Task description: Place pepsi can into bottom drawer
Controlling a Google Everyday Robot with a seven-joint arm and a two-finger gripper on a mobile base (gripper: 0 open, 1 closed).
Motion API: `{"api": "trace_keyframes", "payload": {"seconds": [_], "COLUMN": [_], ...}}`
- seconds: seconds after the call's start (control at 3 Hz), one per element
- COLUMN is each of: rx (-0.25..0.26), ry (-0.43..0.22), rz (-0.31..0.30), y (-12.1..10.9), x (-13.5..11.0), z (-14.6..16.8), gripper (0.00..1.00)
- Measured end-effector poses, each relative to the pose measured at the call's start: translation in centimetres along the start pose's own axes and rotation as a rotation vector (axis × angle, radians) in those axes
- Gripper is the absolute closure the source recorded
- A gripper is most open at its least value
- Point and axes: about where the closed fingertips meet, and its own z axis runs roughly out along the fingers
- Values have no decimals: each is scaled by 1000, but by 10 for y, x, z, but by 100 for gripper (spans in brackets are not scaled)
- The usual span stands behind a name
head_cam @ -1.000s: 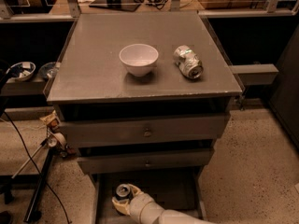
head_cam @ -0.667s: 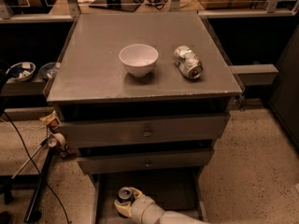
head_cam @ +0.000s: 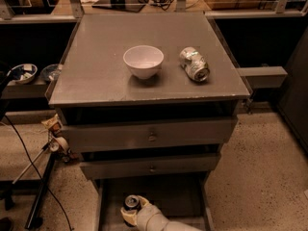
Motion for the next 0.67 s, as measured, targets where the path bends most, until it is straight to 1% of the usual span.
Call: {"api": "trace_keyframes", "payload": {"seconds": [0.33, 0.67], "rx": [55, 57], "ry": [49, 51], "rz": [49, 51], "y": [-12, -13], "x": [50, 53], "z": [13, 14], "gripper": [100, 100]}}
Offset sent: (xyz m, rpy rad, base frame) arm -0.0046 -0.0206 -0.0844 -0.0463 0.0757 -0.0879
